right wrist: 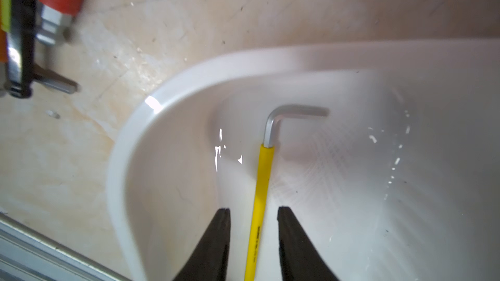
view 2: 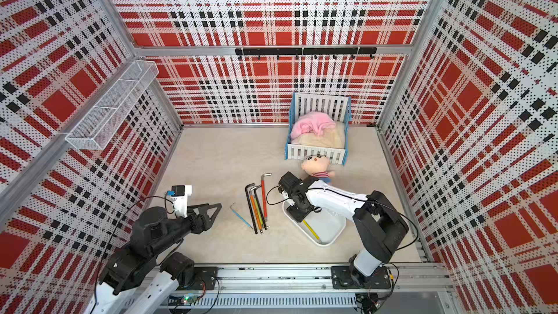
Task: Put the hex key on the desktop into the storage box
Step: Place the Allen key in the storage box, then pick up the Allen key from the center of the board.
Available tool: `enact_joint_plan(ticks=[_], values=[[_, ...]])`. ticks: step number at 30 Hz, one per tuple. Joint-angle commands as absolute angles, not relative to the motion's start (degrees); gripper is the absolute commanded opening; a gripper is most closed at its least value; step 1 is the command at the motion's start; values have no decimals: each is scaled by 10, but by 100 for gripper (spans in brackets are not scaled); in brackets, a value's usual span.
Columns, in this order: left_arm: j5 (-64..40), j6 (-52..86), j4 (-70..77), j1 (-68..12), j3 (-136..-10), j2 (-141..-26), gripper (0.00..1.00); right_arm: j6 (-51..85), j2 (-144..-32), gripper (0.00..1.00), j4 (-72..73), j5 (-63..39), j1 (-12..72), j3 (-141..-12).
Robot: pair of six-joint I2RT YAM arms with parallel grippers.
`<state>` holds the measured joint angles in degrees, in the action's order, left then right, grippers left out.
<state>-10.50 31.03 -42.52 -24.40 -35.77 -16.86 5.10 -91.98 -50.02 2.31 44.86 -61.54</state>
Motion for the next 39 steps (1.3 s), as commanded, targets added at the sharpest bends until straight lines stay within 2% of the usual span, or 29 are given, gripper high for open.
enact_joint_plan(ticks=[1, 7, 12, 18, 25, 31, 39], values=[[-107, 306, -429, -240, -357, -164, 74, 74, -876, 36, -520, 60, 449, -659], [-107, 305, -429, -239, -357, -161, 74, 127, -864, 42, -525, 85, 449, -739], [-112, 302, -429, -231, -356, -159, 74, 234, -927, 48, -515, 65, 450, -839], [-120, 296, -429, -221, -356, -159, 75, 349, -1046, 46, -539, 13, 451, -964], [-120, 296, -429, -221, -357, -155, 75, 383, -1191, 42, -620, 5, 465, -1098], [-118, 296, -429, -220, -357, -151, 75, 400, -1259, 35, -631, 0, 478, -1139], [-124, 293, -428, -210, -356, -151, 75, 413, -1310, 32, -624, 0, 484, -1149]])
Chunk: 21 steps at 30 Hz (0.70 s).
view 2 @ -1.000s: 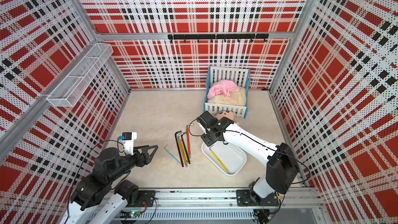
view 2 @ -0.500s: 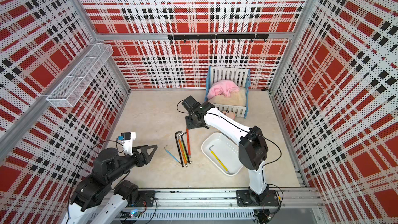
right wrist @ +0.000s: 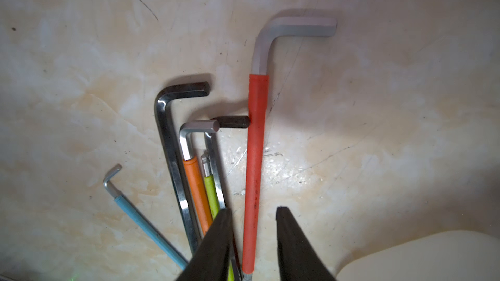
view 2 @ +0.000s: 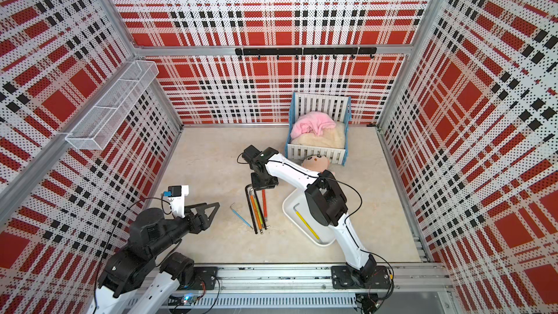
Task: Put the hex key on the desktop into the storage box
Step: Pick up the Allen key from the center of the board.
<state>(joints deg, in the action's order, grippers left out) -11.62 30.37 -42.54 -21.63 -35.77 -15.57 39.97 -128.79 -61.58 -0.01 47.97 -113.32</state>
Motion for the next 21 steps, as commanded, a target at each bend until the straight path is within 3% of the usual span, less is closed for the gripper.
enact_joint_plan(ticks=[1, 21], values=[[-125, 292, -428, -210, -356, -151, 75, 415, -1317, 32, -625, 0, 484, -1154], [-128, 290, -427, -203, -356, -154, 75, 426, -1409, 29, -631, 14, 477, -1226]])
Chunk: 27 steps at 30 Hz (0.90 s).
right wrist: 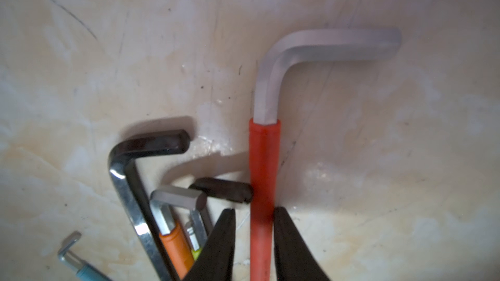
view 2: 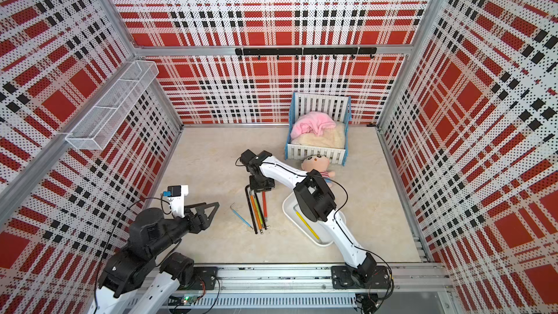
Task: Put the hex key on the desktop into the storage box
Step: Pick up the Allen key from the center of the board.
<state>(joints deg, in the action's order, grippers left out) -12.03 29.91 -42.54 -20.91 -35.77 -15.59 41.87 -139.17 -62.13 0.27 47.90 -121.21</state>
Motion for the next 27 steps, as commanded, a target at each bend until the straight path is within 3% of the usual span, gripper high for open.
enact_joint_plan(ticks=[1, 20, 24, 27], values=[[-128, 290, -427, -203, -356, -155, 75, 429, -1409, 29, -629, 15, 476, -1226], [-132, 288, -426, -198, -356, -155, 76, 469, -1440, 12, -657, 46, 469, -1216], [-133, 287, -427, -197, -356, -156, 76, 477, -1442, 0, -656, 44, 468, -1218], [-133, 287, -426, -196, -356, -156, 76, 482, -1436, 0, -655, 47, 467, -1219]])
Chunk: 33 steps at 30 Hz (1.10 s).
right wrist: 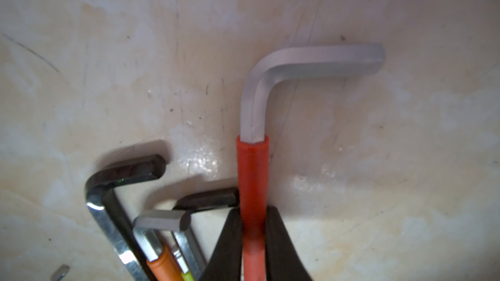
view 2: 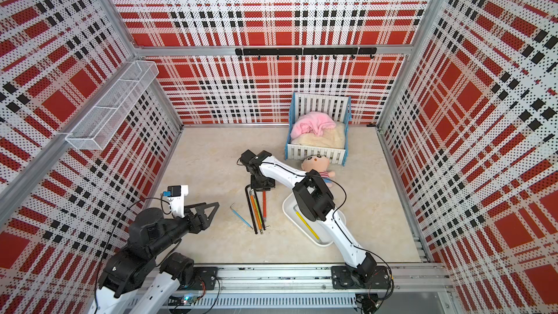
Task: Put the hex key on the desktop into the storage box
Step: Pick up the Allen key from the center of the board.
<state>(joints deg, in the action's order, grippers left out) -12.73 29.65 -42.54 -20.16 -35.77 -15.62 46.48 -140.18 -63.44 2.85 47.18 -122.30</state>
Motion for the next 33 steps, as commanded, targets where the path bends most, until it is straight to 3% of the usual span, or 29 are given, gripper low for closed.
enact_joint_plan(ticks=[1, 33], values=[[-133, 287, -426, -196, -356, -156, 76, 484, -1431, 0, -654, 49, 467, -1219], [-133, 287, -426, -196, -356, -155, 76, 412, -1302, 0, -667, 114, 453, -1266]])
